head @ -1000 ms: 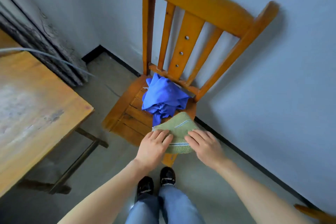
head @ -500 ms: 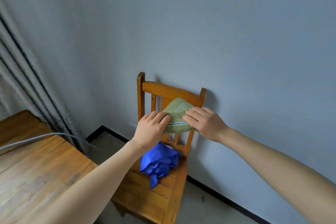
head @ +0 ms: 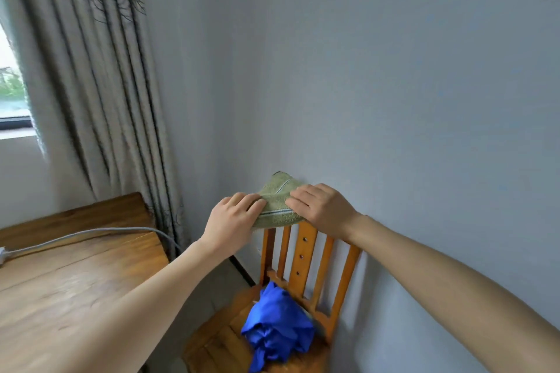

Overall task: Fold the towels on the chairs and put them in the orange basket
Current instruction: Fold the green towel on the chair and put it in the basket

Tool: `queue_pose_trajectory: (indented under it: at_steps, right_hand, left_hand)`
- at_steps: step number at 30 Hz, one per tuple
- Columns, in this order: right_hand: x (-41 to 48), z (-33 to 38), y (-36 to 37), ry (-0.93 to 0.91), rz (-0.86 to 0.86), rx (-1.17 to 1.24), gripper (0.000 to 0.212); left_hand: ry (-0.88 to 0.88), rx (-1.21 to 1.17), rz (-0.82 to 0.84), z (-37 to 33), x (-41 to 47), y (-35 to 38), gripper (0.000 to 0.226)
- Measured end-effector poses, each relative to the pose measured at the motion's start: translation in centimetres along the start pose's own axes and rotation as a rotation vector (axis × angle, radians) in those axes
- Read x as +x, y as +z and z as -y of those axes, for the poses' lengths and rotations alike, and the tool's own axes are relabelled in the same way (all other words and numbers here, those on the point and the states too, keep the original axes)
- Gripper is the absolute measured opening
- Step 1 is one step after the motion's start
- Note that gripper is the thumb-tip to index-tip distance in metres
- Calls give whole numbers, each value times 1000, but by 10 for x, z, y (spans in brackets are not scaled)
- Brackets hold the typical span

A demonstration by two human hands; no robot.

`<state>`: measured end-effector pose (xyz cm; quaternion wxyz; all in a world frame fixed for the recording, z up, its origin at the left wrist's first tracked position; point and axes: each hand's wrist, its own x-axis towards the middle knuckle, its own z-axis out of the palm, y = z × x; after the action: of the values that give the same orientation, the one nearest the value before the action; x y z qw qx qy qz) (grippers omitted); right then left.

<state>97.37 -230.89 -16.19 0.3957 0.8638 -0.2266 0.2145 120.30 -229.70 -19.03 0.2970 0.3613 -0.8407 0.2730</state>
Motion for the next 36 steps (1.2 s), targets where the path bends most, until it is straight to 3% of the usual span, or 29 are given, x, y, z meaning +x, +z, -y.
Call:
queue_pose_trajectory:
  at_steps: [8,12,14,20,25,28,36]
  right_hand:
    - [18,50,43,-246,-100,266,15]
    - [55,126,58,-421,-160,450,15]
    - [80,174,48,-512,-188,545,24]
    - [151,283,-14,-751,-333,759,31]
    - [183,356,-78,-912,-463,816,15]
    - [191,409,-124,-986,-510,862,22]
    - [191,523,-228,-1061,-648,979,18]
  left_hand:
    - [-324,159,119,-37,-91,-30,72]
    - [-538,270,281,-59,-165,-77,71]
    - [-644,359,384,-70,-206,-115,71]
    - [-952,565,393,-116,-283,-222,58]
    - [-1060,740,369,-165,-324,-298,42]
    - [-1145,841,395,-203,-351,-350,27]
    - [-1267,932,439,-286,-411,-457,31]
